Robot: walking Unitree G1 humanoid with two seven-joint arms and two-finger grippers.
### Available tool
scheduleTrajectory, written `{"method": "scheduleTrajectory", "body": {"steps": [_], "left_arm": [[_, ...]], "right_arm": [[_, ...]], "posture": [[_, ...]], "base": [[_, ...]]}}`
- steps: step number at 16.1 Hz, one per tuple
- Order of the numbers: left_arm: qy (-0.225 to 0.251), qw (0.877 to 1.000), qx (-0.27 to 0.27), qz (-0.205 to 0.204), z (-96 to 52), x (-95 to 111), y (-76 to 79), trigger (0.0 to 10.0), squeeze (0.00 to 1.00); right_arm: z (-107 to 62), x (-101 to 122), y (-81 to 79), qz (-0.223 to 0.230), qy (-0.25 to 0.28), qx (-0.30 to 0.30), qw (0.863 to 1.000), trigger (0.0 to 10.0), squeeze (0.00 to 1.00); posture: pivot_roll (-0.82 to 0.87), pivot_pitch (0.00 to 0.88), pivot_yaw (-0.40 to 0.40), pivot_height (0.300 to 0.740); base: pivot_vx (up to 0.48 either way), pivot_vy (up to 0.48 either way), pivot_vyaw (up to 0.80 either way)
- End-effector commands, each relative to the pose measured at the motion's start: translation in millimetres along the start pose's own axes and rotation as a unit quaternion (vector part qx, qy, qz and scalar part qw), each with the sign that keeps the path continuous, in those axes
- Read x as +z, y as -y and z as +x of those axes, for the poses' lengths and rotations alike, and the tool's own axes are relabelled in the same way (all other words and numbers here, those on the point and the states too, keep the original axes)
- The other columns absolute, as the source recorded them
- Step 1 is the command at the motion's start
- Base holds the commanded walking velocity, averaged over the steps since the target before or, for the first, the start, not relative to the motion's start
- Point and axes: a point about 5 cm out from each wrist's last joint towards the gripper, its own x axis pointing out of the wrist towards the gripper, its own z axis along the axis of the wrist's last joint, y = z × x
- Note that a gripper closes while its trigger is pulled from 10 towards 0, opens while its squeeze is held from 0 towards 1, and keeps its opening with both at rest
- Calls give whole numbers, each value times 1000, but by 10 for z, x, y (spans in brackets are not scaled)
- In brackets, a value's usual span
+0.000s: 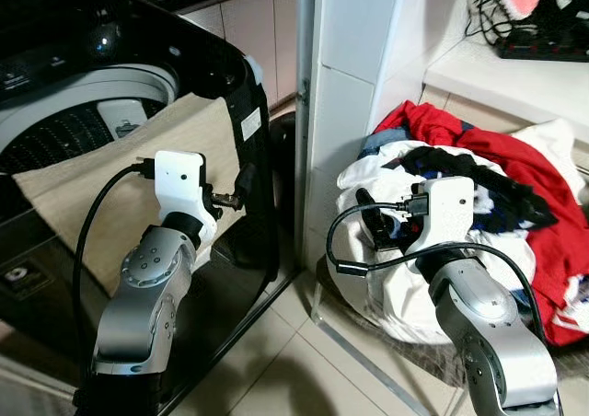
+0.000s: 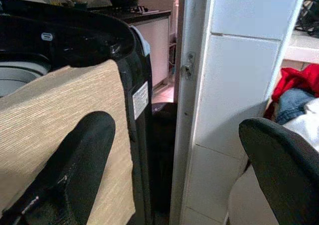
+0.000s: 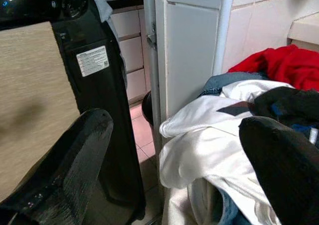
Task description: Clothes washing
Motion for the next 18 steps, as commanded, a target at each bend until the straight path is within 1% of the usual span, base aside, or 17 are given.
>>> {"method": "scheduleTrajectory", "body": {"steps": [1,16,17,18], "left_arm": [[5,1000,0,3,1,41,-7,10000,1000],[3,1000,-5,1,-6,29,-5,10000,1000],[4,1000,-6,0,-7,29,-1,10000,1000],[4,1000,-6,0,-8,29,3,10000,988]], "right_arm": [[-2,21,-1,1,8,-1,1000,10000,0],[-15,15,-7,8,9,-1,1000,10000,0],[-16,14,-3,5,8,-4,1000,10000,0],[-13,11,1,-10,4,-6,1000,10000,0]], "posture": [[-91,0,38,740],[-93,0,36,740],[-93,0,36,740],[-93,0,36,740]], "base": [[315,0,0],[302,0,0],[311,0,0],[311,0,0]]}}
